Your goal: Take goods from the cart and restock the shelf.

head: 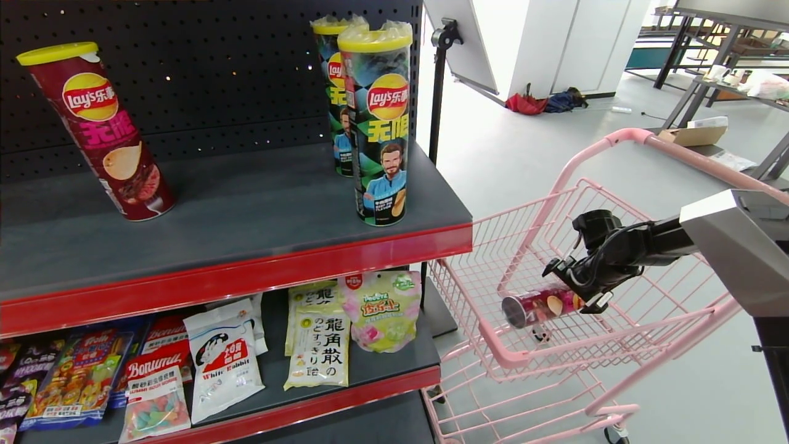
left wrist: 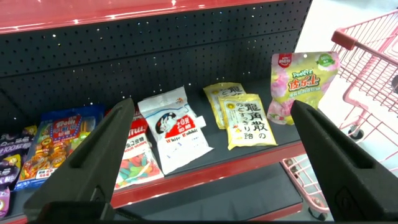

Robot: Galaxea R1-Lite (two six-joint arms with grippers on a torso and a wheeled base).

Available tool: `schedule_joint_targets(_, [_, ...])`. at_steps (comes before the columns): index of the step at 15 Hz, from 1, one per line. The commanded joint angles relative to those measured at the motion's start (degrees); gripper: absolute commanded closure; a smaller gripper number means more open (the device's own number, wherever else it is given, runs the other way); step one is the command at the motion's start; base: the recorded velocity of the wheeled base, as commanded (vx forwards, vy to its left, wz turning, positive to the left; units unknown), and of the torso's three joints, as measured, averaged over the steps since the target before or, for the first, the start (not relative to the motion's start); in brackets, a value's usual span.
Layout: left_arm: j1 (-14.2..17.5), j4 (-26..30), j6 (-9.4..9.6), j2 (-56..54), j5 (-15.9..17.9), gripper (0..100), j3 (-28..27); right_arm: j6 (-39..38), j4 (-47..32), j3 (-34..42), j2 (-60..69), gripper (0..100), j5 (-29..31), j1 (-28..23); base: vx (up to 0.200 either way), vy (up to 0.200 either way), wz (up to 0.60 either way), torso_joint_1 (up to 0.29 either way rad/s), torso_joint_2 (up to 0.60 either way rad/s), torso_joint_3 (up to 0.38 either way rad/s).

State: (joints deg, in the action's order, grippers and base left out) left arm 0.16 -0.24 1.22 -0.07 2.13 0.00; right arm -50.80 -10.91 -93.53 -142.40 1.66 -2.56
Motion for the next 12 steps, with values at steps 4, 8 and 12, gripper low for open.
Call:
schedule_joint_targets(4, [0.02,-0.02,0.54,0.07,0.06,0,0.00,-0.27,-4.65,-3.86,-1.92,0,0.10,0.36,0.000,0.000,0.00,0.000,0.00,0.000])
schedule_joint_targets(8, [0.02,-0.02,0.71,0.07,0.15,0,0.00,-2.64,-10.18,-10.18,-3.41,0,0.45,0.71,0.000,0.000,0.00,0.000,0.00,0.000])
schedule_joint_targets(12, [0.02,-0.02,0.71,0.07,0.06,0,0.00,-3.25,-10.18,-8.78,-3.59,0,0.98,1.86,0.000,0.000,0.00,0.000,0.00,0.000])
